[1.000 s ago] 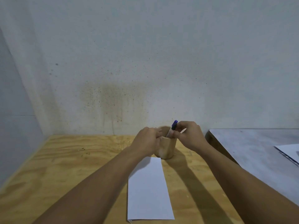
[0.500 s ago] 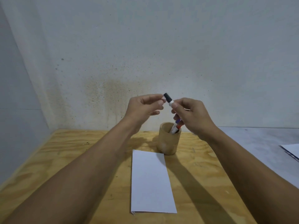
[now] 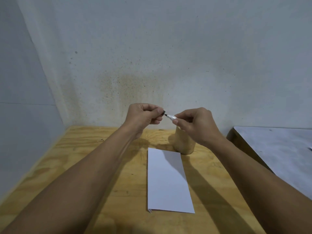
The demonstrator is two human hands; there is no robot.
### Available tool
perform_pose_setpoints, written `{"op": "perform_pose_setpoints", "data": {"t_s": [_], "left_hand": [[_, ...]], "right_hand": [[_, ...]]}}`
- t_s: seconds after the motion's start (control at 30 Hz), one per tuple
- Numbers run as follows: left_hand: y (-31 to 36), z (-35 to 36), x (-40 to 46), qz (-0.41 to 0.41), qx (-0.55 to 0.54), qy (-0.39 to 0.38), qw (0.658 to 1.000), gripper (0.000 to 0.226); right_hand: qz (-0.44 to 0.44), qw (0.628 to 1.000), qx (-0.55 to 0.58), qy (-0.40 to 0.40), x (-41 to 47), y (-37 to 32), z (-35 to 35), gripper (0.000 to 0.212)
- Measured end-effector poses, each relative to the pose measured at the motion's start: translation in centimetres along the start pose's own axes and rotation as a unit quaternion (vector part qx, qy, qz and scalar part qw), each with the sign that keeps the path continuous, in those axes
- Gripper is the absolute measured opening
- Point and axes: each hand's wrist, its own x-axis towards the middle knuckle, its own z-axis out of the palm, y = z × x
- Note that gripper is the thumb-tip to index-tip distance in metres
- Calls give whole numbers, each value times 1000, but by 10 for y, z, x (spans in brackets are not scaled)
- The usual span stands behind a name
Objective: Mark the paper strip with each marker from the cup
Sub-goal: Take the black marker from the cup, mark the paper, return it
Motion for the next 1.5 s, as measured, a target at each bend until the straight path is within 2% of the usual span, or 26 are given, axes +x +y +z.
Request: {"op": "perform_pose_setpoints", "data": {"t_s": [0.07, 0.13, 0.2, 0.3, 0.43, 0.57, 0.6, 0.7, 0.73, 0.8, 0.9, 0.97, 1.03, 1.17, 1.27, 1.4, 1.5], "left_hand": [[-10, -16, 5, -6, 50, 35, 998, 15], [-24, -32, 7, -7, 161, 46, 986, 8], [-42, -44, 2, -17, 274, 35, 961, 5], [-71, -54, -10, -43, 378, 12, 925, 6], [-98, -62, -22, -53, 412, 12, 910, 8], [-105, -61, -25, -35, 413, 26, 910, 9], [-105, -61, -26, -34, 418, 23, 907, 11], [-109, -58, -33, -13, 436, 44, 899, 49], [-108, -57, -38, 17, 439, 68, 896, 54], [-104, -50, -51, 115, 440, 101, 885, 41], [-105, -40, -67, 207, 445, 30, 871, 27], [-113, -36, -73, 210, 460, -30, 862, 31], [-120, -37, -74, 192, 474, -51, 858, 35], [-129, -42, -76, 170, 489, -57, 854, 40], [-129, -41, -76, 169, 496, -55, 850, 43], [-131, -40, -75, 169, 496, -54, 850, 45], [-134, -41, -74, 165, 490, -53, 855, 46]], "right_hand": [[18, 999, -37, -12, -3, 4, 1, 19], [40, 998, -25, -48, -6, 9, 1, 27], [69, 991, 71, -92, -11, 11, 3, 25], [125, 952, 249, -126, -16, 10, 7, 19], [195, 883, 399, -150, -19, 14, 15, 32], [178, 859, 454, -158, -21, 23, 31, 38], [171, 859, 460, -147, -22, 25, 36, 36], [157, 879, 438, -102, -21, 32, 51, 27], [159, 888, 422, -87, -21, 34, 56, 23], [167, 904, 391, -55, -19, 37, 67, 21], [175, 919, 353, -26, -16, 40, 83, 17], [182, 920, 346, -19, -15, 43, 91, 18], [196, 919, 342, -22, -14, 45, 97, 22], [212, 918, 334, -23, -14, 45, 105, 10], [193, 941, 278, -35, -11, 45, 109, 13], [199, 932, 297, -54, -11, 45, 119, 18], [168, 945, 274, -59, -11, 46, 127, 12]]}}
